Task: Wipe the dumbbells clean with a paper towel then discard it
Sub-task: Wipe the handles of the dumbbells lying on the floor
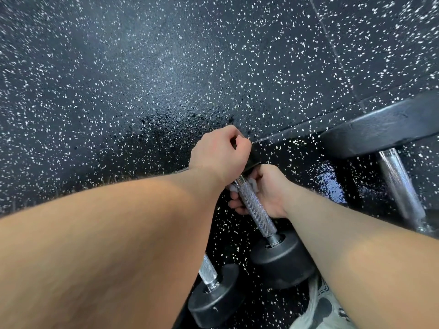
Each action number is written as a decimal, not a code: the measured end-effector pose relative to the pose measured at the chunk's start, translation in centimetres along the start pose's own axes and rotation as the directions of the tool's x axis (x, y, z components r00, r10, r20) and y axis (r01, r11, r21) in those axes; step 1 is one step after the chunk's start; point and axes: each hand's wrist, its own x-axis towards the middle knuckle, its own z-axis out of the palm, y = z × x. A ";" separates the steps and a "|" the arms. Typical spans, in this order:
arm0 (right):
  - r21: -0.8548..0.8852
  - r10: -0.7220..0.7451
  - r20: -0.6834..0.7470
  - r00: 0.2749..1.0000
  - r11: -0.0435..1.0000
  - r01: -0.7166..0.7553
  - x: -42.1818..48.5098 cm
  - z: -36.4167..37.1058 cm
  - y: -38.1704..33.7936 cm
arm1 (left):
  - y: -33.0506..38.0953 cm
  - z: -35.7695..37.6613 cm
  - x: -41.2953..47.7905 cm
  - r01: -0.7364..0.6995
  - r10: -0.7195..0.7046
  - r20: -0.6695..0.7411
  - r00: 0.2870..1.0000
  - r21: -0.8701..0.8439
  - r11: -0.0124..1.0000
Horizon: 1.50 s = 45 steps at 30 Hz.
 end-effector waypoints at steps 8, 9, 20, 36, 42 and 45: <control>0.017 -0.090 -0.200 0.976 0.995 0.095 -0.7 1.9 0.0 | -0.2 0.0 0.0 -0.005 0.005 0.004 1.000 -0.013 1.000; 0.037 -0.108 -0.229 0.967 0.992 0.120 -0.9 2.4 -0.2 | -0.2 0.0 0.0 -0.003 0.003 0.004 1.000 -0.013 1.000; -0.867 -0.378 -0.291 0.879 0.493 -0.075 -4.0 3.4 0.0 | -0.2 0.0 -0.1 -0.003 0.003 0.003 1.000 -0.020 1.000; -0.828 -0.465 -0.424 0.777 0.546 -0.126 -4.5 3.5 -0.2 | 0.0 0.1 0.0 -0.013 0.013 0.005 1.000 -0.003 1.000; -0.783 -0.505 -0.507 0.699 0.608 -0.128 -2.3 4.7 0.8 | 0.1 0.0 0.1 -0.005 0.005 0.001 1.000 -0.007 1.000; -0.714 -0.456 -0.572 0.681 0.685 -0.141 -1.3 4.9 1.2 | 0.2 0.0 0.0 -0.006 0.006 -0.001 1.000 0.004 1.000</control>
